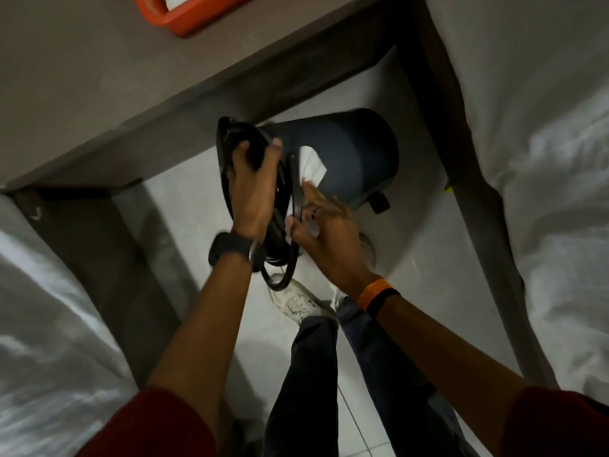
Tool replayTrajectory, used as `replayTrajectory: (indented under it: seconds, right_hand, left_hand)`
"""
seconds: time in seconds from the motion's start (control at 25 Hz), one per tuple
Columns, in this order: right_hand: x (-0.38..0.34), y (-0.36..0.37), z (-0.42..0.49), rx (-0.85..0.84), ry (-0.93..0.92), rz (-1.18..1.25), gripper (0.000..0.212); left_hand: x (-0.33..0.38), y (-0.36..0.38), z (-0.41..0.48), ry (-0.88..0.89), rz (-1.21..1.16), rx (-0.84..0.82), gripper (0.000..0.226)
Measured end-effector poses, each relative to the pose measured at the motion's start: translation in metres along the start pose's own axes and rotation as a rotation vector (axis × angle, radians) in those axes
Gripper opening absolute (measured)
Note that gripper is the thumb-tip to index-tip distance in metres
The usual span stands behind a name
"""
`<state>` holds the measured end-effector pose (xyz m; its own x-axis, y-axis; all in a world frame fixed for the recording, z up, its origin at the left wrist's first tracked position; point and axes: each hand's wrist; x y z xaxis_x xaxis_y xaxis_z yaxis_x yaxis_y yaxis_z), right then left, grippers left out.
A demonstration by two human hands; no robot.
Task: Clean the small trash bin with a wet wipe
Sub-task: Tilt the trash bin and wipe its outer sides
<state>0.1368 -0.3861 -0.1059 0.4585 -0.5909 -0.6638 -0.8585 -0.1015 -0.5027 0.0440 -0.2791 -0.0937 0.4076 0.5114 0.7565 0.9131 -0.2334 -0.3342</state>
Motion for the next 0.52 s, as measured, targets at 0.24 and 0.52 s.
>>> replayTrajectory:
  seconds: [0.24,0.52]
  right_hand:
    - [-0.014,0.009,0.008,-0.001,-0.16,-0.203,0.045]
    - [0.018,0.017,-0.015,-0.044,-0.216,-0.273,0.033]
  left_hand:
    - [-0.005,0.003,0.029,-0.157,0.145,0.082,0.065]
    - [-0.029,-0.006,0.028,-0.186,0.2,0.123,0.043]
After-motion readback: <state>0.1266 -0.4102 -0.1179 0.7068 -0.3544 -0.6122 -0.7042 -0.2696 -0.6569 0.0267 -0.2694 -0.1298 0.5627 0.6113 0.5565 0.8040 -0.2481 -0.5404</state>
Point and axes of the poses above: each hand's wrist, its own z-axis towards the middle knuckle, its own y-axis out of the palm, x = y × z, and after that the axes turned 11 degrees about y, right-handed
